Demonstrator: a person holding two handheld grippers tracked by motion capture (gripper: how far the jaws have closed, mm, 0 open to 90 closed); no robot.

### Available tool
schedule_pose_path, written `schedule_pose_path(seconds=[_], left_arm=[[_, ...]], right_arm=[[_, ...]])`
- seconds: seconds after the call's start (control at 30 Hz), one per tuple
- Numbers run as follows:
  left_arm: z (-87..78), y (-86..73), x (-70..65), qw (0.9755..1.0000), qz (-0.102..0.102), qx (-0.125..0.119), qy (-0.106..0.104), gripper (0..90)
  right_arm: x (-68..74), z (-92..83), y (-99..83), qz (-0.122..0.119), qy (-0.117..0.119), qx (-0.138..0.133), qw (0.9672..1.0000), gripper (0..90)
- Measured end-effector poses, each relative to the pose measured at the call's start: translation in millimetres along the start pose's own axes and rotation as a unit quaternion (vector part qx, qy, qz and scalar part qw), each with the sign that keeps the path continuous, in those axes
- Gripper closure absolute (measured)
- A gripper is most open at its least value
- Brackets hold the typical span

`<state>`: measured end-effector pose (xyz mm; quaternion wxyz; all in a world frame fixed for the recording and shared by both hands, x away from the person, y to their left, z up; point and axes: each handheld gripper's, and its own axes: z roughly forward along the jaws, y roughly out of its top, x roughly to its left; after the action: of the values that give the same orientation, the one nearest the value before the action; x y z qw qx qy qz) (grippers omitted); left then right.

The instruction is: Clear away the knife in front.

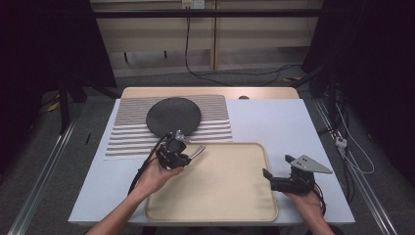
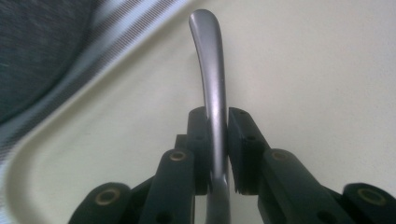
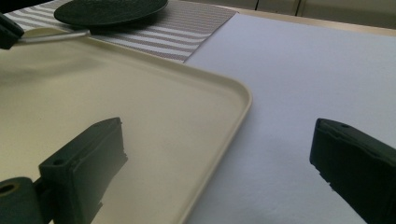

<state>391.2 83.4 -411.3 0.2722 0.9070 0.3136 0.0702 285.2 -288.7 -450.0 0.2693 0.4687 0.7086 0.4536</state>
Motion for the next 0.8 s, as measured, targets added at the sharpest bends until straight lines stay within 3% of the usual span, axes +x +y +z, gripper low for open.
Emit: schedule_pose_path(seconds=[0.03, 0.27, 0.63, 0.8], left_arm=[[6.9, -1.6, -3.9, 0.9999, 0.006, 0.011, -0.001, 79.9], [19.0, -3.7, -10.6, 0.9995, 0.014, 0.026, -0.008, 79.9], [23.1, -6.6, -15.5, 0.9997, 0.0, 0.022, -0.002, 79.7], [21.9, -9.4, -15.6, 0.9996, -0.012, 0.023, -0.011, 79.6]], right_arm=[[0.0, -0.2, 0.0, -0.001, 0.001, 0.0, 1.0, 3.4], [-0.1, -0.3, 0.1, 0.001, 0.002, -0.001, 1.0, 3.2], [0.6, -4.4, -0.5, -0.002, -0.004, -0.004, 1.0, 3.2], [0.8, -4.0, -0.3, -0.003, -0.003, -0.002, 1.0, 3.2]])
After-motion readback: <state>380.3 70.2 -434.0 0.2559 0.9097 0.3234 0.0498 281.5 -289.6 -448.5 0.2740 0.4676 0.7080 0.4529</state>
